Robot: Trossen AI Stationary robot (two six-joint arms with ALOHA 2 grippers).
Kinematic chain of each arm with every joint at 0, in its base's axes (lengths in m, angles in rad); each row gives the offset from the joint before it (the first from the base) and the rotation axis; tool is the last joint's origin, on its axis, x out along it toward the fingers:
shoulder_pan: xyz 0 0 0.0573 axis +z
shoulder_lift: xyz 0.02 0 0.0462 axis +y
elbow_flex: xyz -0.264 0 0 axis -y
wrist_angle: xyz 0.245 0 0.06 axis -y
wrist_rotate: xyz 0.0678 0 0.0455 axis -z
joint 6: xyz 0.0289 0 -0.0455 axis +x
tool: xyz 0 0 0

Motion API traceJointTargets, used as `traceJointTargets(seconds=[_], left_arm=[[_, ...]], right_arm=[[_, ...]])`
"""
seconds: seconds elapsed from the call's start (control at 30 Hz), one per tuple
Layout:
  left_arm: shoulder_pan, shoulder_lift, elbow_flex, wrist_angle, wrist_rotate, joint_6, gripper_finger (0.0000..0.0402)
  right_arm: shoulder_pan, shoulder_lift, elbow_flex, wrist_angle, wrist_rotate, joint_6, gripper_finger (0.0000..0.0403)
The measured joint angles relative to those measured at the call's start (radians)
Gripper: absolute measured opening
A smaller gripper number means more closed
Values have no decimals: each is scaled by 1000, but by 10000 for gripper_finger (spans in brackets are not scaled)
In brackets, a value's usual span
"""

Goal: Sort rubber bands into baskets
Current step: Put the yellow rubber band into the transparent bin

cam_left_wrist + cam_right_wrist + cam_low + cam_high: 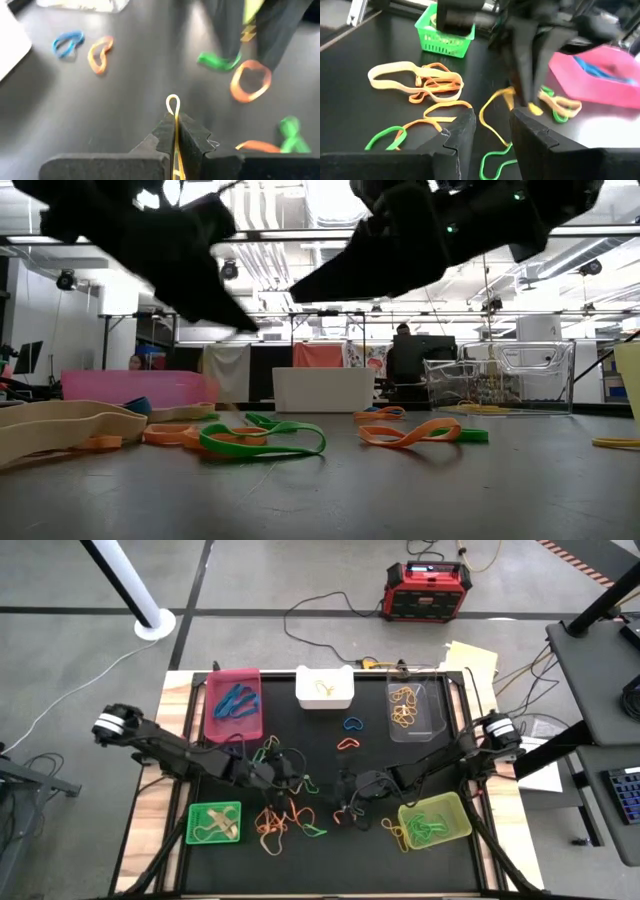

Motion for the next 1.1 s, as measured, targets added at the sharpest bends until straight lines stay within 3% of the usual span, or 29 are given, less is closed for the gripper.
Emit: traceJointTargets(seconds=[0.27, 0.5, 0.73, 0.97, 1.1], left_arm=[[-15, -113, -3, -21, 40, -2, 0], [-22, -146, 2, -21, 49, -9, 0], [-21, -167, 36, -21, 2, 32, 0], [-21, -160, 75, -22, -27, 65, 0], [-21, -156, 85, -18, -61, 69, 0]], right_arm=[[0, 76, 127, -59, 195, -124, 118], [2, 77, 154, -91, 221, -100, 118], [-60, 79, 155, -79, -12, 200, 120], [-79, 101, 142, 40, -81, 269, 181], [-82, 133, 142, 170, -32, 270, 229]])
